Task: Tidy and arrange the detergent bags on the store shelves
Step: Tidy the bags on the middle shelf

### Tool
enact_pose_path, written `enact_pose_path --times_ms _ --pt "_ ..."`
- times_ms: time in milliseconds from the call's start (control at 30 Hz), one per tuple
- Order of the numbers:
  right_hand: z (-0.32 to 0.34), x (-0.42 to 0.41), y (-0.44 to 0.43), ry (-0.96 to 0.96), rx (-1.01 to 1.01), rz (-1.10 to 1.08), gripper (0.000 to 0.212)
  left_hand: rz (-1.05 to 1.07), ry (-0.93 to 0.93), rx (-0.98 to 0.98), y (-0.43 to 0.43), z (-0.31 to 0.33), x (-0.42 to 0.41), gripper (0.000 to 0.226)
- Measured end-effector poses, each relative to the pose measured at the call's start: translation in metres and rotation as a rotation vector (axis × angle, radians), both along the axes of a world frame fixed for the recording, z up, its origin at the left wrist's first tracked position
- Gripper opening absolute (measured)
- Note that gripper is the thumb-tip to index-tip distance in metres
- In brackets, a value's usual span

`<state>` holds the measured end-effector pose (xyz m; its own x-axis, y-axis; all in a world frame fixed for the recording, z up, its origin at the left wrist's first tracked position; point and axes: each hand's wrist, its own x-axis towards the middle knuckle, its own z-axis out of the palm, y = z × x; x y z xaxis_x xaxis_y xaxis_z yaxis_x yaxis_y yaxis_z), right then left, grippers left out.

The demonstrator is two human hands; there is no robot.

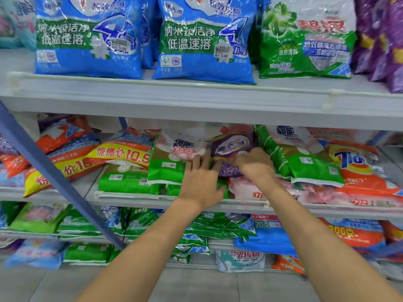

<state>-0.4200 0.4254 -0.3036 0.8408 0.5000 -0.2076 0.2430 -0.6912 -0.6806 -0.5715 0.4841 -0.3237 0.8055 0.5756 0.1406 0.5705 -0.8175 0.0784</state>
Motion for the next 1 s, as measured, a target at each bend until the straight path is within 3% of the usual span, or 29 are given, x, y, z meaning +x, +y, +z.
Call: enact_pose_path --times_ms 67,167,267,300,367,467,567,667,733,833,900,1000 --pt "-0.001 0.005 0.0 0.192 0.146 -0.024 0.026 0.01 -0.036 0.043 0.0 -0.007 0.003 0.069" --pt "0.003 0.01 -0.009 0.456 0.277 -0.049 0.039 0.037 -0.116 0.068 -0.001 -0.01 0.005 0.068" --pt "0.006 0.005 -0.039 0.602 0.436 0.074 0.058 0.038 -0.173 -0.086 -0.006 -0.007 0.003 0.082" --pt "0.007 0.002 -0.051 0.658 0.515 0.093 0.066 0.029 -0.234 -0.212 -0.01 -0.001 0.001 0.087" --pt "0.018 -0.006 -0.074 0.739 0.628 0.142 0.071 0.007 -0.418 -0.692 -0.021 0.018 -0.005 0.097" --pt "0.039 -0.023 -0.102 0.786 0.742 0.264 0.047 0.06 -0.683 -1.394 -0.038 0.043 -0.02 0.11" --pt "0.048 -0.041 -0.126 0.8 0.801 0.264 0.04 0.158 -0.836 -1.829 -0.05 0.061 -0.034 0.097" --pt "0.052 -0.057 -0.147 0.708 0.747 0.301 0.064 0.138 -0.771 -1.783 -0.064 0.072 -0.049 0.057" --pt "0.059 -0.066 -0.161 0.631 0.721 0.295 0.064 0.098 -0.76 -1.758 -0.073 0.08 -0.062 0.055" --pt "0.078 -0.081 -0.18 0.675 0.775 0.261 0.071 0.031 -0.765 -1.73 -0.083 0.096 -0.081 0.069" --pt "0.097 -0.091 -0.189 0.68 0.78 0.227 0.058 -0.024 -0.759 -1.7 -0.09 0.11 -0.088 0.075" --pt "0.133 -0.099 -0.203 0.622 0.78 0.135 0.009 -0.134 -0.771 -1.668 -0.104 0.135 -0.083 0.067"
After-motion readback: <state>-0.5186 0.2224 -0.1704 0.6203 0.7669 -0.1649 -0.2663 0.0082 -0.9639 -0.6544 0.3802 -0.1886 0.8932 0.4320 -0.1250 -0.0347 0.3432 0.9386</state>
